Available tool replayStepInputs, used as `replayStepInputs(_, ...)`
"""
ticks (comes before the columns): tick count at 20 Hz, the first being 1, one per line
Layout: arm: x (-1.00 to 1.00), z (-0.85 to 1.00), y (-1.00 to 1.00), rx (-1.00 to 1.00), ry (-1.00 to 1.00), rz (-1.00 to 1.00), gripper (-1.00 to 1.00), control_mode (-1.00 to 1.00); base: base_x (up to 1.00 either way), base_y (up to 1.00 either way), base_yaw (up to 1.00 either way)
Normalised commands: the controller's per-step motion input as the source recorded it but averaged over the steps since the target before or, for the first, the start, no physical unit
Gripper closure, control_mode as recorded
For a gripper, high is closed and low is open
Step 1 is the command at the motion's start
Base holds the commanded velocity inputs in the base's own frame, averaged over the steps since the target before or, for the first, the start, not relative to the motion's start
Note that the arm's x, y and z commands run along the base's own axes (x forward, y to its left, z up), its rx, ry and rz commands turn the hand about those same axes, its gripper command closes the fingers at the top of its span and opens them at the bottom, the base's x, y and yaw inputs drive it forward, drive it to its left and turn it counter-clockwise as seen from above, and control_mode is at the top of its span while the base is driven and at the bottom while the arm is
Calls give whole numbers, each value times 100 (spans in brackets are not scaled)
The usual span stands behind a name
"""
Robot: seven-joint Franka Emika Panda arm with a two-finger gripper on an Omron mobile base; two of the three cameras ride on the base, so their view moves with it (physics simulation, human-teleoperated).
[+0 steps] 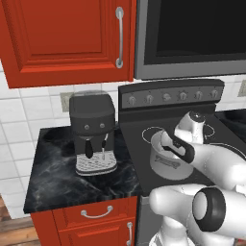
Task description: Open the cabinet and move the ladle to the pot. Then close the cabinet.
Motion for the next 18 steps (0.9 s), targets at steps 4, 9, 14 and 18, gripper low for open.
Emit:
replayStepInputs(4, -29, 10, 0, 0, -1, 0, -100, -100, 0, 0, 0)
replayStepInputs(9, -57, 49, 1, 0, -11, 0, -100, -100, 0, 0, 0)
replayStepInputs(14, -62, 76, 0, 0, -13, 0, -100, -100, 0, 0, 0)
replayStepInputs(18, -64, 96, 11, 0, -9, 0, -100, -100, 0, 0, 0)
